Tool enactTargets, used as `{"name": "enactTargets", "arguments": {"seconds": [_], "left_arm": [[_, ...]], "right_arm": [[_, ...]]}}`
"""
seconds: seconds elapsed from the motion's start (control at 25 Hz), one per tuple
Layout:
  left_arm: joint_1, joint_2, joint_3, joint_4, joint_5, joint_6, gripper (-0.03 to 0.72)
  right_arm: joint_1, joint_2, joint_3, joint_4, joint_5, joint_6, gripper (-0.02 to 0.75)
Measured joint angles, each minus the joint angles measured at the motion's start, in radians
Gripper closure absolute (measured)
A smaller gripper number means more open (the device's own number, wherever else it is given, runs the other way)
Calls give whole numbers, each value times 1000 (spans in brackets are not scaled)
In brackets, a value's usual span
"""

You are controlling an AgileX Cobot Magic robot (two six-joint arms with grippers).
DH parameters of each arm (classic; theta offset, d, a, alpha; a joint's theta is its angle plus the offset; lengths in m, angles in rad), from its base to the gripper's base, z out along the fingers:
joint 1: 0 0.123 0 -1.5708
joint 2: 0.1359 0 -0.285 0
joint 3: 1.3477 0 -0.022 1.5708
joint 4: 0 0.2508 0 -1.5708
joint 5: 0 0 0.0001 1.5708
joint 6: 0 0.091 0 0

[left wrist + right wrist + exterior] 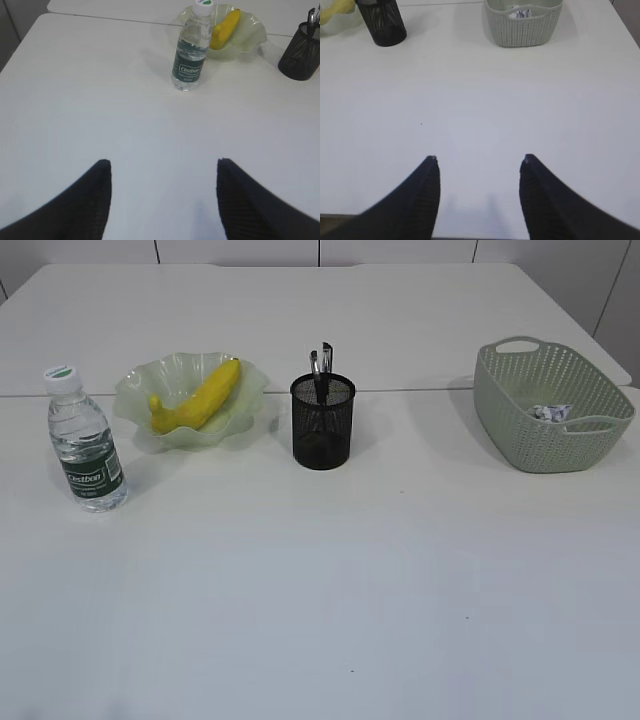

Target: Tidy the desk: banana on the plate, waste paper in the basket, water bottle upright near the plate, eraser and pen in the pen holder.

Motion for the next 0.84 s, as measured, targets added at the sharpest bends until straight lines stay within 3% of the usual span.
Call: {"name": "enactTargets", "arguments": {"seconds": [0.84], "left_arm": [[0, 0, 22, 0, 22, 0, 273]], "right_arm": [[0, 0, 8, 0, 8, 0, 349]]}}
